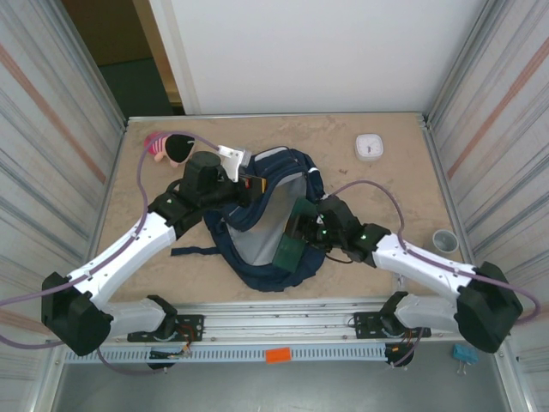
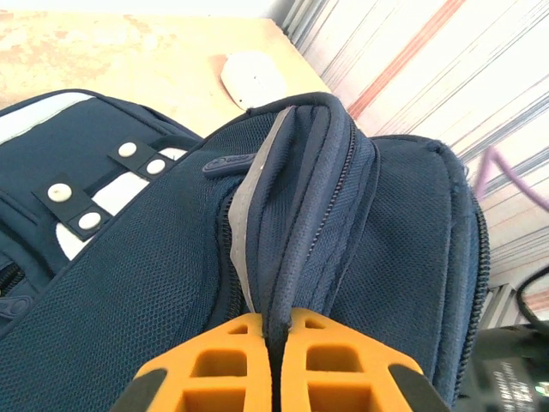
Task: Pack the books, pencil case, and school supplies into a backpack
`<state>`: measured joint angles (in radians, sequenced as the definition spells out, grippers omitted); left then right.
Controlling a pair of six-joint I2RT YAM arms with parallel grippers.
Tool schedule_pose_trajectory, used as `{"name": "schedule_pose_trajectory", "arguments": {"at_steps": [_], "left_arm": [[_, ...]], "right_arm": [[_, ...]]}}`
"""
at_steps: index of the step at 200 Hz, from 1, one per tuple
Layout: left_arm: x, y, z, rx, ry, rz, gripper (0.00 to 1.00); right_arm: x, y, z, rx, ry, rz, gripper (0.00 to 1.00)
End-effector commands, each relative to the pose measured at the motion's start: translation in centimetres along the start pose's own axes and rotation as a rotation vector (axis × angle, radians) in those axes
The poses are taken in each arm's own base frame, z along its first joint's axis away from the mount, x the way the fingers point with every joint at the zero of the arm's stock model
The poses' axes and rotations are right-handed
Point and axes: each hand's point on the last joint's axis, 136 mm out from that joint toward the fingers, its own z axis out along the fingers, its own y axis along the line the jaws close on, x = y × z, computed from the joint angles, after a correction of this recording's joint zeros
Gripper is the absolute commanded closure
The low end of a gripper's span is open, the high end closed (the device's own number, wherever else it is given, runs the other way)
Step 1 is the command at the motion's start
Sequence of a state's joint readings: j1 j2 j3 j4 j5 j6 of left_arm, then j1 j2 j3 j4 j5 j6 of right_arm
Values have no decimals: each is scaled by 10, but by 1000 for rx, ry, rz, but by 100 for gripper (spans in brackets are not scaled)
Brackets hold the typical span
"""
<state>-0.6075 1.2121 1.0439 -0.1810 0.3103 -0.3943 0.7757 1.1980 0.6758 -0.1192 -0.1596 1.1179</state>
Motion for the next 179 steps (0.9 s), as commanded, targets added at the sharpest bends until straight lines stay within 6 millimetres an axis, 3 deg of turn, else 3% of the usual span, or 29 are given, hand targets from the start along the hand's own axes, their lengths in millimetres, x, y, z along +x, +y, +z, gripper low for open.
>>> {"name": "schedule_pose_trajectory", "arguments": {"at_steps": [1, 32, 69, 103, 139, 179], "left_arm": [[-56, -38, -22, 147, -203, 50, 100], [-55, -41, -24, 158, -200, 55, 100], [-55, -43, -29, 159, -205, 65, 100], [-55, -44, -29, 166, -207, 64, 100], [-54, -40, -31, 142, -210, 76, 100], [-49, -34, -28, 117, -204, 86, 100]], "right_arm": [[-20, 38, 8, -130, -24, 181, 44], [-44, 59, 21, -221, -77, 275, 43], [-59, 78, 34, -276, -100, 327, 41], [-65, 87, 51, -314, -85, 366, 27], [-50, 67, 60, -228, -63, 342, 22], [-34, 41, 47, -95, -65, 253, 16]]}}
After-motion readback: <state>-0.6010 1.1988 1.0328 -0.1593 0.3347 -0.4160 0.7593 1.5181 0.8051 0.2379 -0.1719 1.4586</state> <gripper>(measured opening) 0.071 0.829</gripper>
